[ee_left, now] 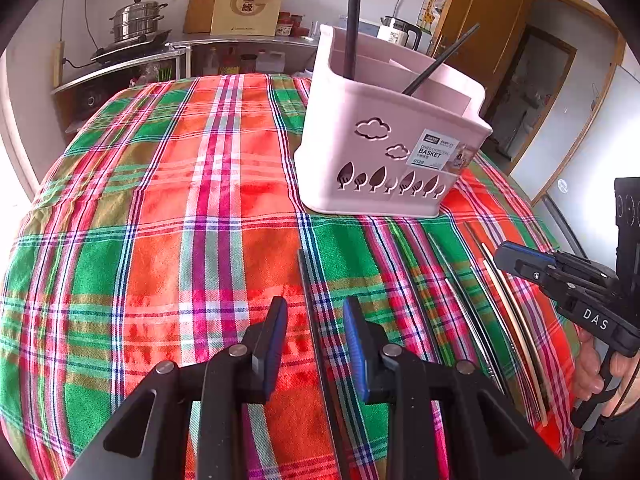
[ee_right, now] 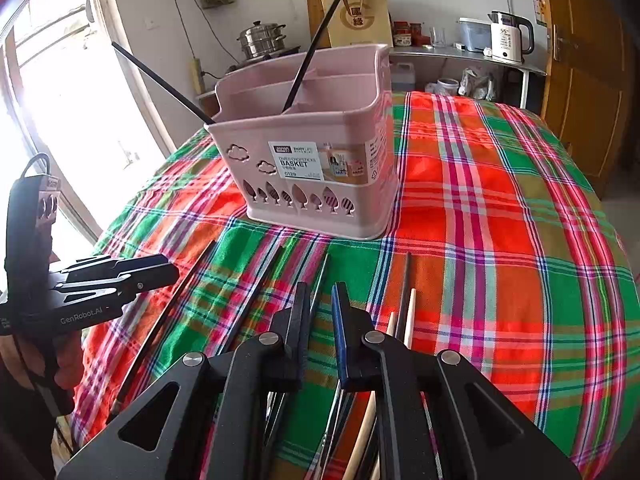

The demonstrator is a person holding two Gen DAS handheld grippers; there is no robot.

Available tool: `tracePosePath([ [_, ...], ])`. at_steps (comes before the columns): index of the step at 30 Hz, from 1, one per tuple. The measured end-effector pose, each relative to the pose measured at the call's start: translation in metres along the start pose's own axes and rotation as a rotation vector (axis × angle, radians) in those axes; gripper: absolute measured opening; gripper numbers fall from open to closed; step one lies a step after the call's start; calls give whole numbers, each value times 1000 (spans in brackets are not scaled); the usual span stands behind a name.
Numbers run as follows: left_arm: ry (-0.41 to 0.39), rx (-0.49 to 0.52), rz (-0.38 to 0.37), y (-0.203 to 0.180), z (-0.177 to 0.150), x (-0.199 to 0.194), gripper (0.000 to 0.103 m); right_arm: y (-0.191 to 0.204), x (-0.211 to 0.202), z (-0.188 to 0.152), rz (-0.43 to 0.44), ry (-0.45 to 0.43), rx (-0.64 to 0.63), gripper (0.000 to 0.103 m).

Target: Organize utensils

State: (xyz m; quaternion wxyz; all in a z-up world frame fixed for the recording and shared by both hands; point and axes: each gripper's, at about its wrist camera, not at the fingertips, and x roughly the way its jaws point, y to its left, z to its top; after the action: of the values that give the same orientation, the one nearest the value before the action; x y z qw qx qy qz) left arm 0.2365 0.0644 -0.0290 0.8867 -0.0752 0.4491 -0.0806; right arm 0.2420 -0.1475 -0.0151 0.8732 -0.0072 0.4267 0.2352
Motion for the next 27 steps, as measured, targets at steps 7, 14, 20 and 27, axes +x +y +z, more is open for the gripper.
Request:
tracePosePath([
  [7,46,4,26,-3,7,18,28,7,30,8,-31,69,-19,11],
  [14,56,20,45,-5,10,27,28,4,50,11,-52,114,-13,11],
  [20,55,65,87,-12,11,30,27,10,58,16,-76,124,-28,11],
  [27,58,44,110,-10,12,29,6,12,59,17,-94,126,-42,6],
])
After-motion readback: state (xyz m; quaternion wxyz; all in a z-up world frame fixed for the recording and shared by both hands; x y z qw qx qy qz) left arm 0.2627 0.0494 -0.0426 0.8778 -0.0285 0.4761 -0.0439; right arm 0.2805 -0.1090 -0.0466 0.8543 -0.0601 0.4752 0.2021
